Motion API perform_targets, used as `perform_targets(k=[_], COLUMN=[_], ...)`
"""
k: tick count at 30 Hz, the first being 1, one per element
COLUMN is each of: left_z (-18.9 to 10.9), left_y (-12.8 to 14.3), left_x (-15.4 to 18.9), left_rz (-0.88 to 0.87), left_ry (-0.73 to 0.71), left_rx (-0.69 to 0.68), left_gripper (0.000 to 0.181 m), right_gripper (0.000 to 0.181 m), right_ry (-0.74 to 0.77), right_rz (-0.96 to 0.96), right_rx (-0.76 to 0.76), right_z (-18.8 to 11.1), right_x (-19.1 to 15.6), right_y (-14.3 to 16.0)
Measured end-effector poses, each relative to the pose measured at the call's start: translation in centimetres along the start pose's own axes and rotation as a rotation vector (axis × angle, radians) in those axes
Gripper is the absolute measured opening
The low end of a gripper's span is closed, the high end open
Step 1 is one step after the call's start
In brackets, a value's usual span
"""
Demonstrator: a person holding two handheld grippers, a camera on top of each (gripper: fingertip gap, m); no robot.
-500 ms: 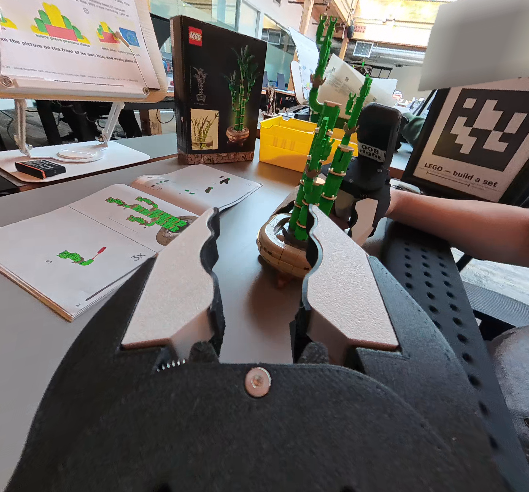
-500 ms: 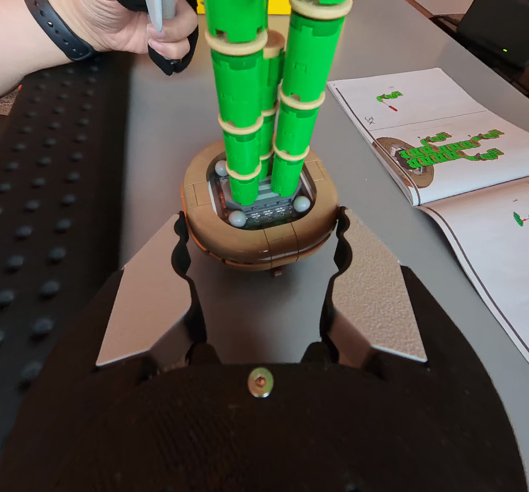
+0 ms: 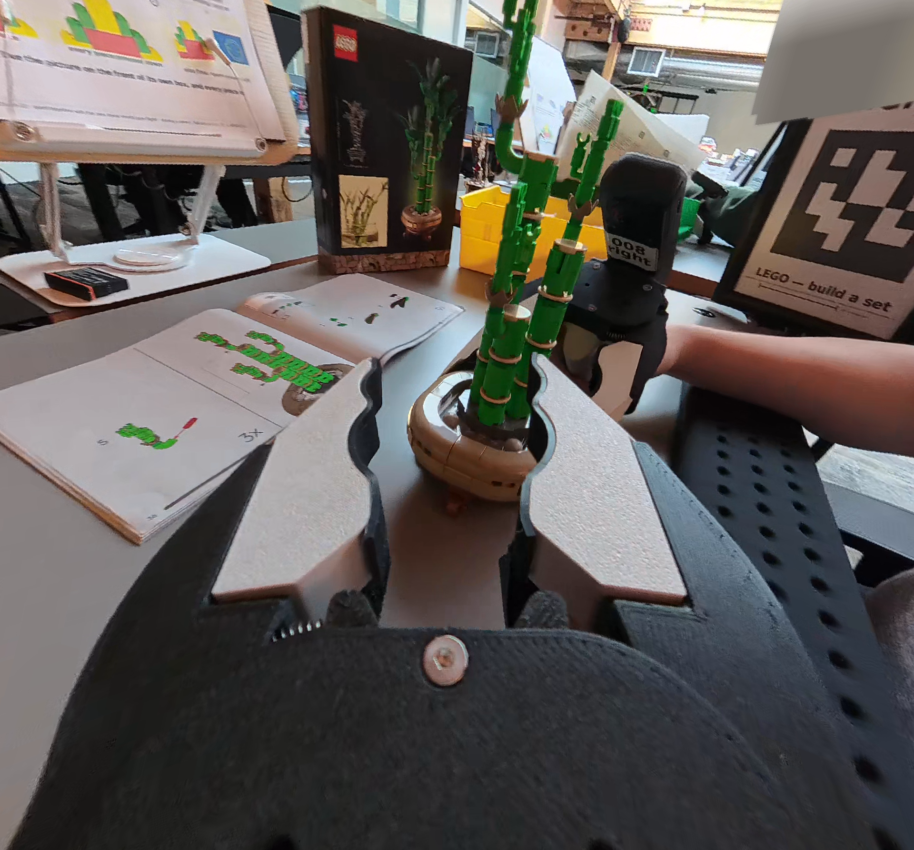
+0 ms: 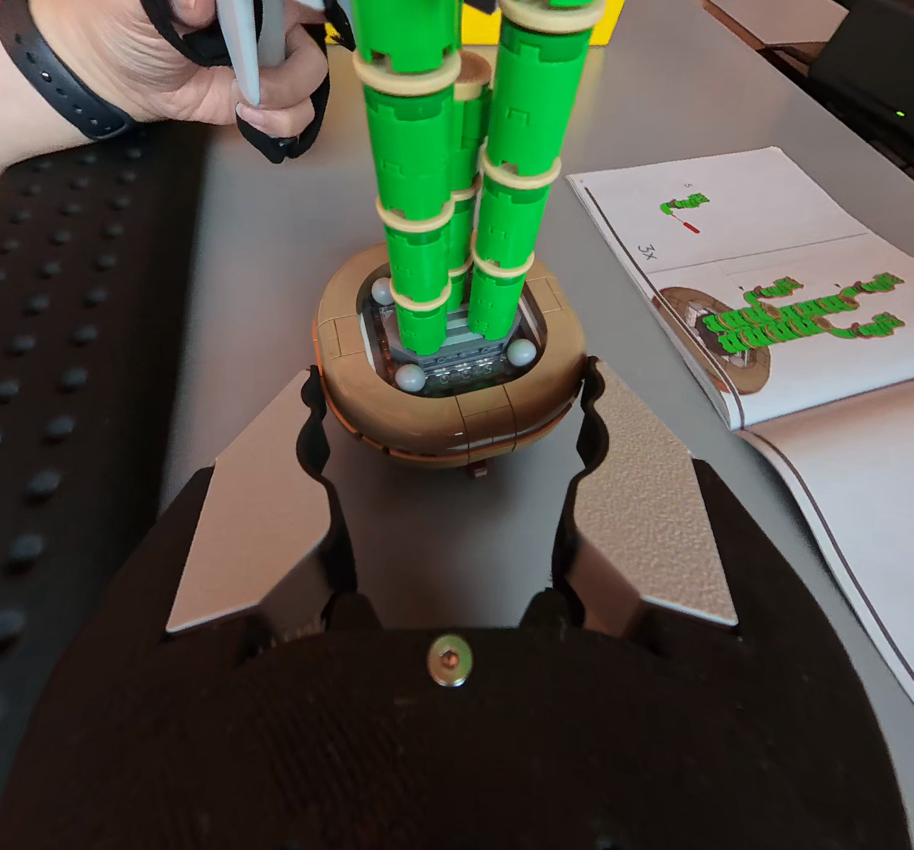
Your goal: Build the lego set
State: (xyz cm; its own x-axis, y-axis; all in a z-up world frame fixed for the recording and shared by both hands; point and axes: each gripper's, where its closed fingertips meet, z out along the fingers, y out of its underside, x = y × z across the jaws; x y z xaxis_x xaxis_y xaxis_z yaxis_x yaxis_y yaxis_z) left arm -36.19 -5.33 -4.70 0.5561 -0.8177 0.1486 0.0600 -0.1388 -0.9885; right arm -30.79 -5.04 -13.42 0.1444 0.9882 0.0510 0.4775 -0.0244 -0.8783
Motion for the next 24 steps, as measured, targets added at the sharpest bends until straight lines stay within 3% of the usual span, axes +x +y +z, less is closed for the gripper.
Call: perform_targets(k=[7,10,24], left_z=[-2.3,-2.7,-1.2], left_y=[-2.4,-2.8,-0.2], left_x=[-2.1,-2.1,-2.5], left_rz=[0.026,0.009,-0.009], left_ry=[-0.135,-0.123,-0.112], left_rx=[0.116,0.145,0.005], left_gripper=[0.058,0.058,0.052], right_gripper=[0.103,0.103,0.096], right_ry=[0.04,0.067,0.046], right_rz=[0.01,0.011,0.0], right_rx=[-0.003,-0.003,-0.019], right_z=[3.1,3.1,1.9], right_x=[0.1,0.1,0.3], right_y=[-1.6,-1.7,-0.7])
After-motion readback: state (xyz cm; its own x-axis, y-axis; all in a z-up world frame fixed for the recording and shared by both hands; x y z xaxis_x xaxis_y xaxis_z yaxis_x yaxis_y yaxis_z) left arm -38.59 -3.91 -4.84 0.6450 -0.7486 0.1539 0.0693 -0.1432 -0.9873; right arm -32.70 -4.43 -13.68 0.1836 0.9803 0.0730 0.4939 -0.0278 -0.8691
